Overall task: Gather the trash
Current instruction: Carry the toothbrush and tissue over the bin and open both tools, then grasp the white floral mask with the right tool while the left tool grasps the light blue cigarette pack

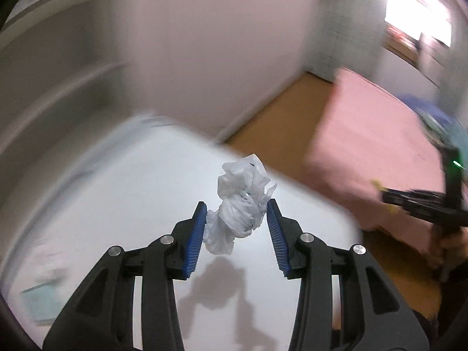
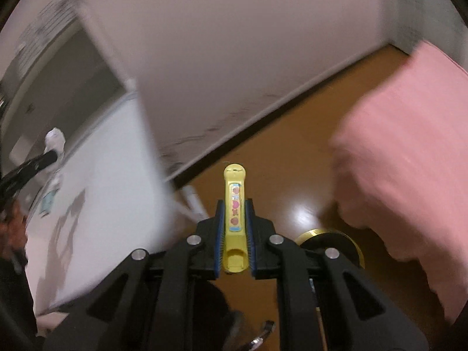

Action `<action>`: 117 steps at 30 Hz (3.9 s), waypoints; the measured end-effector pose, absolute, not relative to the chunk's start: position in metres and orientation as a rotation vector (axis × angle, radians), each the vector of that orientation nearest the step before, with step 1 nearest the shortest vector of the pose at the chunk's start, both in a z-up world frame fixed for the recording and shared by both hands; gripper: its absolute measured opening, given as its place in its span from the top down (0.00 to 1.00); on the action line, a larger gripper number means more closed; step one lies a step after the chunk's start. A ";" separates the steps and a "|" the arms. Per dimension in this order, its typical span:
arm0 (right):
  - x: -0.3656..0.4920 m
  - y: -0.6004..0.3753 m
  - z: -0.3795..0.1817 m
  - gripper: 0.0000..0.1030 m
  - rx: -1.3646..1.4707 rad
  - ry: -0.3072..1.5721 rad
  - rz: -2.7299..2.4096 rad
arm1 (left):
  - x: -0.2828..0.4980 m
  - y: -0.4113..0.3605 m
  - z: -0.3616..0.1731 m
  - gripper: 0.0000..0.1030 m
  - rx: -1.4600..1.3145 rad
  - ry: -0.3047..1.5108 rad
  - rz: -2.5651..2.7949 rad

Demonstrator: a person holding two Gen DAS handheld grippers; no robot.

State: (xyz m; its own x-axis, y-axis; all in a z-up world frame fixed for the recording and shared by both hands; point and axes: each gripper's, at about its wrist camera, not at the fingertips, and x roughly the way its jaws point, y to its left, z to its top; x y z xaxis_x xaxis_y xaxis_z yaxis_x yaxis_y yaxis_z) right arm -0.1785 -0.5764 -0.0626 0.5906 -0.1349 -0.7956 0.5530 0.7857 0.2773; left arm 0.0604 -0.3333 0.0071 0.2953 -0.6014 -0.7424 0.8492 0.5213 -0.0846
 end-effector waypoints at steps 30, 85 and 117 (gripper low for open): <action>-0.295 -0.669 -0.281 0.87 0.905 1.043 -0.589 | -0.120 -0.574 -0.280 0.56 0.646 1.178 -1.280; 0.132 -0.204 -0.046 0.28 0.003 0.961 0.264 | 0.100 0.025 -0.016 0.06 0.187 0.845 -0.311; 0.097 -0.285 -0.019 0.74 0.109 0.908 0.262 | 0.219 -0.056 -0.055 0.06 0.516 0.854 -0.588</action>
